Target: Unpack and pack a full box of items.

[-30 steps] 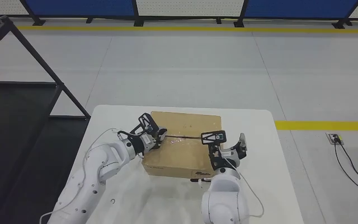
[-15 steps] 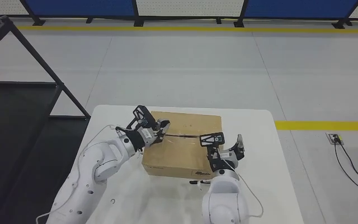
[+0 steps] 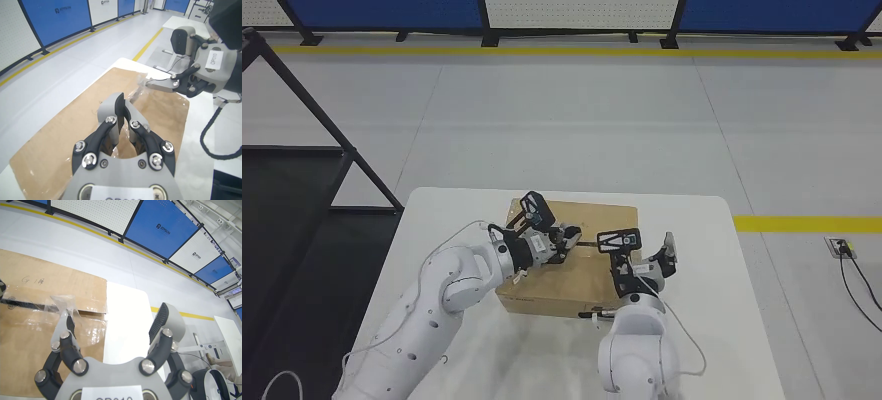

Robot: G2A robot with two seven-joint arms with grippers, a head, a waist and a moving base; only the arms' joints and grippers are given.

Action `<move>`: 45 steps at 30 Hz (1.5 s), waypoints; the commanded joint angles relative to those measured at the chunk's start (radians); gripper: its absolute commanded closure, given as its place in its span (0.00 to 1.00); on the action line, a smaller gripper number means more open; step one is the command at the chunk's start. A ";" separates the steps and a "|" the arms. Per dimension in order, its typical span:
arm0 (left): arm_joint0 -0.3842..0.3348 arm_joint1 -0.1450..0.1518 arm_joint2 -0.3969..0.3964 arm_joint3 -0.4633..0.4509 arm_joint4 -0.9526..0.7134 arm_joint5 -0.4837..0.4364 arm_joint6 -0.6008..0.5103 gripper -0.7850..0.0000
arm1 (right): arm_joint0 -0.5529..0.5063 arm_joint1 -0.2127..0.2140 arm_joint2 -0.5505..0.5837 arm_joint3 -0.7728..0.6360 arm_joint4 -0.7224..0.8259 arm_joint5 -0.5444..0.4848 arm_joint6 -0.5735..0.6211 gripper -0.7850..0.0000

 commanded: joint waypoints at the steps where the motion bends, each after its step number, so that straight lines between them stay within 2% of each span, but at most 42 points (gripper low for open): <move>1: -0.006 -0.002 0.002 0.005 -0.007 0.007 0.004 1.00 | 0.000 0.000 0.001 0.001 0.004 -0.004 -0.005 0.00; 2: -0.006 -0.002 0.002 0.005 -0.007 0.007 0.004 1.00 | 0.001 0.000 0.003 0.000 0.006 -0.005 -0.008 0.00; 3: -0.006 -0.002 0.002 0.005 -0.007 0.007 0.004 0.92 | 0.002 0.000 0.005 0.001 0.008 -0.006 -0.010 0.00; 4: -0.006 -0.002 0.002 0.005 -0.007 0.007 0.004 0.62 | 0.002 0.000 0.008 0.002 0.010 -0.009 -0.012 0.00; 5: -0.006 -0.002 0.002 0.005 -0.007 0.007 0.004 0.00 | 0.003 0.001 0.012 0.003 0.012 -0.012 -0.015 0.00; 9: -0.006 -0.002 0.002 0.005 -0.007 0.007 0.004 0.00 | 0.005 0.002 0.026 0.005 0.027 -0.022 -0.031 0.00; 10: 0.001 -0.002 0.000 0.004 -0.010 0.020 0.008 0.54 | 0.005 0.002 0.029 0.007 0.029 -0.024 -0.034 0.00; 11: 0.009 -0.003 0.001 -0.001 -0.013 0.026 0.002 1.00 | 0.006 0.002 0.031 0.008 0.033 -0.025 -0.038 0.00; 24: 0.012 -0.016 0.029 0.007 -0.035 0.025 -0.039 1.00 | 0.004 0.006 0.052 0.008 0.052 -0.047 -0.058 0.00; 39: -0.026 -0.044 0.086 0.087 -0.041 0.025 -0.068 1.00 | -0.006 0.010 0.055 -0.002 0.058 -0.068 -0.075 0.00; 45: -0.035 -0.052 0.094 0.105 -0.038 0.022 -0.065 1.00 | -0.030 0.017 0.057 -0.022 0.011 -0.113 -0.078 0.00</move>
